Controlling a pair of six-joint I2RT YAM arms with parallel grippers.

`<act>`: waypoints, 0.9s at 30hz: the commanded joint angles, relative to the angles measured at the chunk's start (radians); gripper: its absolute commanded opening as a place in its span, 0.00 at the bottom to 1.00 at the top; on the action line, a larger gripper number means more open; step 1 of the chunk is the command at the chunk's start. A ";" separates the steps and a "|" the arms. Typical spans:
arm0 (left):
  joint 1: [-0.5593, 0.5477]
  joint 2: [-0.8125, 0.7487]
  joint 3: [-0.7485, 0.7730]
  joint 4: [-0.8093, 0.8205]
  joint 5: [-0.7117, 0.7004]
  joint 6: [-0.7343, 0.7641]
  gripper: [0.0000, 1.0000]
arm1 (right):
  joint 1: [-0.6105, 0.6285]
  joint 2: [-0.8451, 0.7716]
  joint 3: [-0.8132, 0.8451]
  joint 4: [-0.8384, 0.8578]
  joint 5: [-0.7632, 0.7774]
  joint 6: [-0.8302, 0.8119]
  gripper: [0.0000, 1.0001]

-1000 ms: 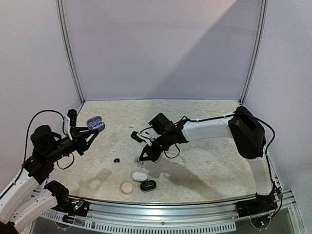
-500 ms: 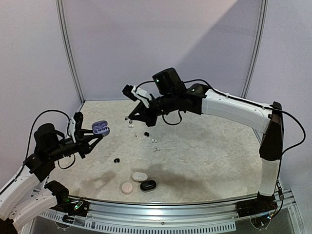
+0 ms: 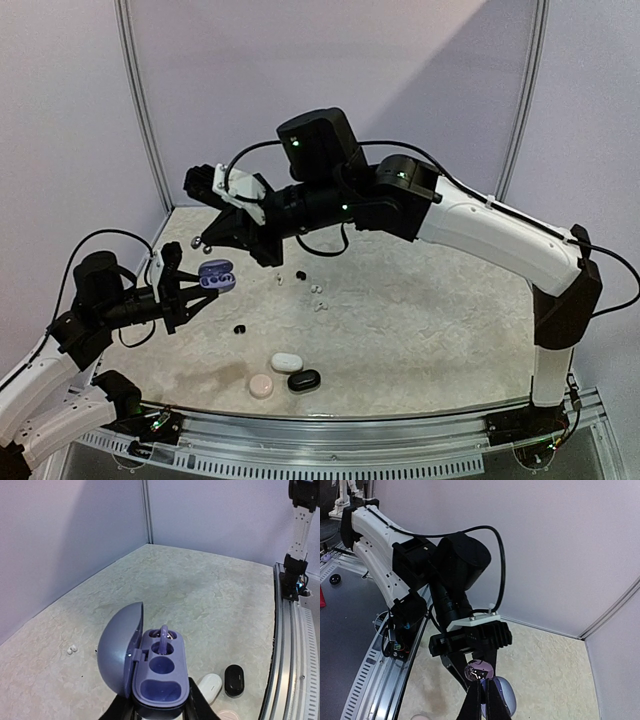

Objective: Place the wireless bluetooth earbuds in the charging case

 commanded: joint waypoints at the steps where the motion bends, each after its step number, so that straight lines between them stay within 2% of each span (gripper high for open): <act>1: -0.018 0.004 0.036 -0.025 0.036 0.050 0.00 | 0.033 0.076 0.045 -0.097 0.042 -0.108 0.00; 10: -0.020 -0.002 0.043 -0.052 0.118 0.068 0.00 | 0.043 0.128 0.049 -0.120 0.114 -0.195 0.00; 27: -0.020 -0.006 0.041 -0.056 0.140 0.069 0.00 | 0.045 0.189 0.049 -0.153 0.175 -0.250 0.00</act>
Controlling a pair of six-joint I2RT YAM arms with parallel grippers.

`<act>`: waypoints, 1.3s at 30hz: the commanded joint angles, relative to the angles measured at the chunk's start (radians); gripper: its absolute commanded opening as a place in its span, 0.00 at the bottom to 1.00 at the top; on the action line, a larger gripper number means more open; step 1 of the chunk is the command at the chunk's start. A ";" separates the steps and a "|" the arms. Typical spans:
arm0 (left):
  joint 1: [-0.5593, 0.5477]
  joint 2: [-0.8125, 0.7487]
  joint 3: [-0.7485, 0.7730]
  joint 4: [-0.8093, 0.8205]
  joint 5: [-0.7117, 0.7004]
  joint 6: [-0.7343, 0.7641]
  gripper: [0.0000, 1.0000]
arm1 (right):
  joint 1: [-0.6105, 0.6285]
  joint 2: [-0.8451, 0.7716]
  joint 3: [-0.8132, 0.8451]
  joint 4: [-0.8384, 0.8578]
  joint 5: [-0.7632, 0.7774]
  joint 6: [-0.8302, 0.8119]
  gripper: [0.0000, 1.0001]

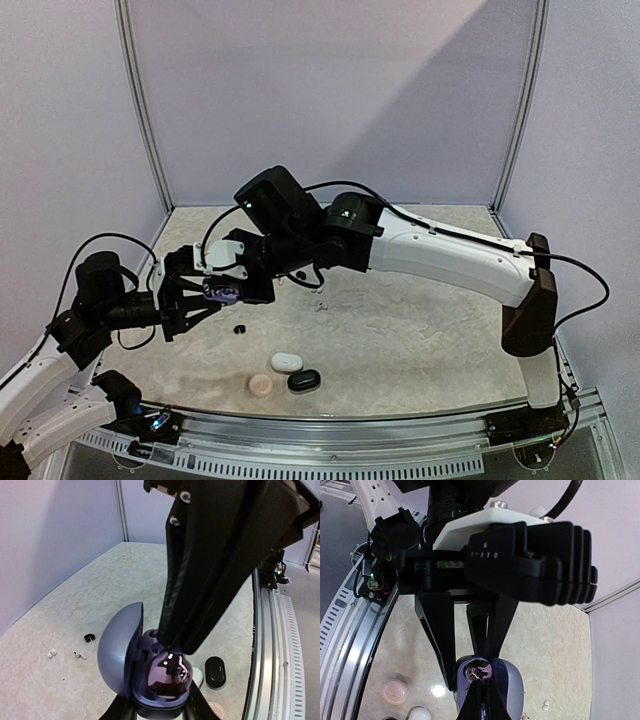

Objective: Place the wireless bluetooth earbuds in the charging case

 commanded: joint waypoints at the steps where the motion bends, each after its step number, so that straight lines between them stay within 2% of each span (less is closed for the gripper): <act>1: -0.012 -0.006 0.027 0.001 0.017 0.011 0.00 | 0.003 0.028 0.011 -0.043 0.031 -0.027 0.00; 10: -0.012 -0.005 0.025 0.005 0.022 0.025 0.00 | 0.002 0.039 0.004 -0.057 0.041 -0.064 0.00; 15: -0.012 -0.007 0.025 0.004 0.021 0.025 0.00 | 0.009 0.054 0.009 -0.054 0.064 -0.075 0.05; 31: -0.017 -0.014 0.024 -0.017 0.009 0.047 0.00 | 0.010 0.085 0.029 -0.061 0.149 -0.065 0.06; 39: -0.020 -0.013 0.022 -0.010 0.009 0.049 0.00 | 0.011 0.081 0.028 -0.034 0.104 -0.045 0.24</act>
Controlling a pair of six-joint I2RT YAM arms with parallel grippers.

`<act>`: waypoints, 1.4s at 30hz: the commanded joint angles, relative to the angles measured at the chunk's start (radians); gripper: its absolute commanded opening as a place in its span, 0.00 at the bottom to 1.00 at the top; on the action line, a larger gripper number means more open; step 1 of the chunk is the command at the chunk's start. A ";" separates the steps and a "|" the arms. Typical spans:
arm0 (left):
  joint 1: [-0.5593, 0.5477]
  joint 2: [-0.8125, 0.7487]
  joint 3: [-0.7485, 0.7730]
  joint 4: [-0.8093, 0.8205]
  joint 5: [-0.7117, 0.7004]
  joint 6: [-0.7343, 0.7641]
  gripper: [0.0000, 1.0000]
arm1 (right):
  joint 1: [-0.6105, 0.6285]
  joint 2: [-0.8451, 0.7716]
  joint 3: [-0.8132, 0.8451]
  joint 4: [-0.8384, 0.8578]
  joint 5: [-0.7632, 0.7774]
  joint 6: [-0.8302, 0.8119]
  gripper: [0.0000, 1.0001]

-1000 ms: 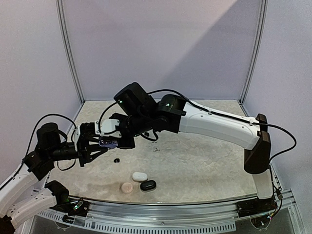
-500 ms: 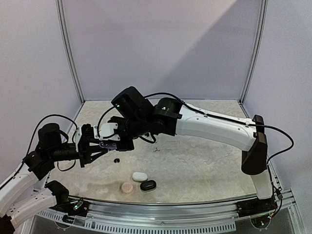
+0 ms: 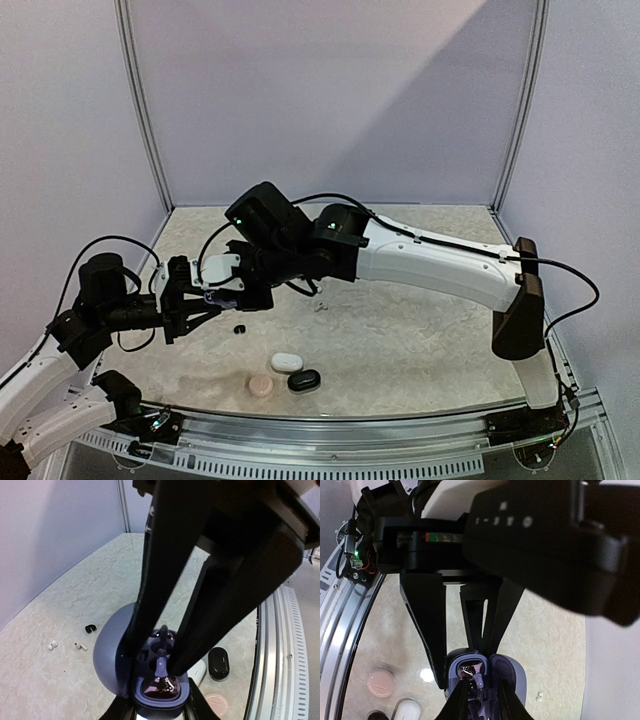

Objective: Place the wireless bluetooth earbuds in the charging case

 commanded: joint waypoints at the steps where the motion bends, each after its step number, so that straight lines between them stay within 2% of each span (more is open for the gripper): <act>1: -0.018 -0.012 0.021 0.037 0.030 0.012 0.00 | -0.002 0.029 0.011 -0.007 -0.015 0.019 0.25; 10: -0.017 -0.016 0.007 0.044 0.009 -0.007 0.00 | -0.003 -0.025 0.002 0.015 -0.071 0.066 0.27; 14: -0.017 -0.014 0.004 0.045 0.004 -0.011 0.00 | -0.021 -0.082 -0.040 0.069 -0.141 0.115 0.27; 19: -0.017 -0.018 0.004 0.045 0.003 -0.012 0.00 | -0.046 -0.139 -0.105 0.121 -0.213 0.168 0.21; 42: -0.017 -0.019 0.004 0.041 0.000 -0.001 0.00 | -0.053 -0.034 -0.070 0.093 -0.255 0.186 0.10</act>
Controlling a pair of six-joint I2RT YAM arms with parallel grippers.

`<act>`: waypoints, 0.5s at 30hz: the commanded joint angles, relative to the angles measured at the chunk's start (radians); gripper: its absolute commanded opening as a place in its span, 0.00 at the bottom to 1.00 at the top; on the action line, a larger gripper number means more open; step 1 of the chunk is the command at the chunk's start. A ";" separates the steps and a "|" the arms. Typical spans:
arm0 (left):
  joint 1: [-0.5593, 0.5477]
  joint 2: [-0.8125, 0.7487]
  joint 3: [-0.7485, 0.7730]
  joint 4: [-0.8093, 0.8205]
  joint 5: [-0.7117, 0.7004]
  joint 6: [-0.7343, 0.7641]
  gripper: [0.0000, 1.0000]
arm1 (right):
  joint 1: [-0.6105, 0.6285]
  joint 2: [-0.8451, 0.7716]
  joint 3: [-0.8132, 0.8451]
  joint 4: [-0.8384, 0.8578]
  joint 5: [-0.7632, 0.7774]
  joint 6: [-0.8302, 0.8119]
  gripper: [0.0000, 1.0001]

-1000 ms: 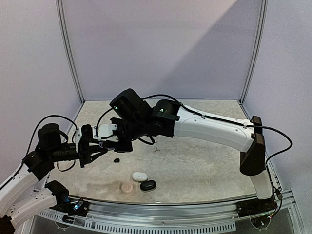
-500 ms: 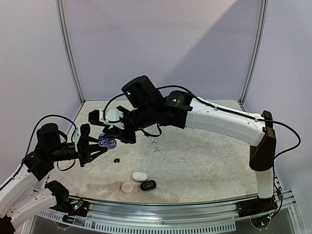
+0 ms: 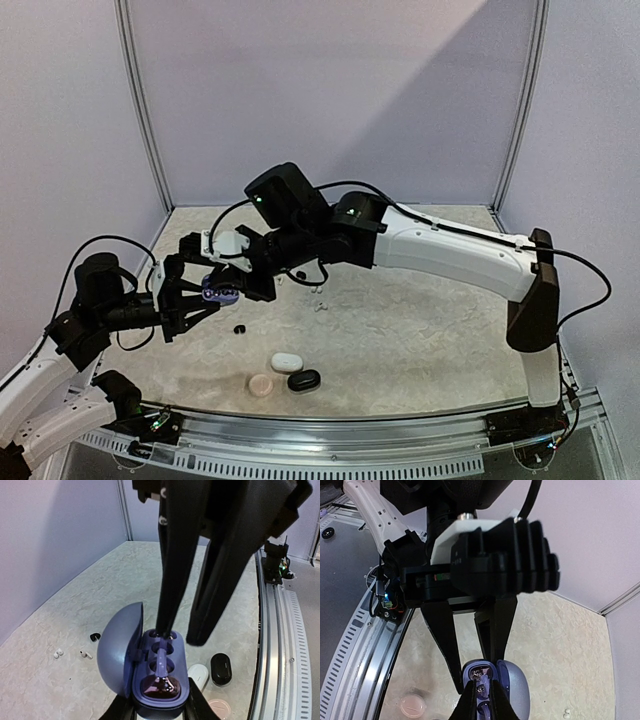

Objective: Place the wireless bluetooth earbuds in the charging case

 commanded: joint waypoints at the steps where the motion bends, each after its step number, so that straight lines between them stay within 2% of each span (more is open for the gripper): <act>1: -0.014 -0.006 0.003 0.017 0.007 0.001 0.00 | -0.008 0.048 0.018 -0.009 -0.017 0.017 0.10; 15: -0.014 -0.011 0.004 0.042 -0.002 -0.006 0.00 | -0.009 0.094 0.020 -0.047 -0.018 0.024 0.04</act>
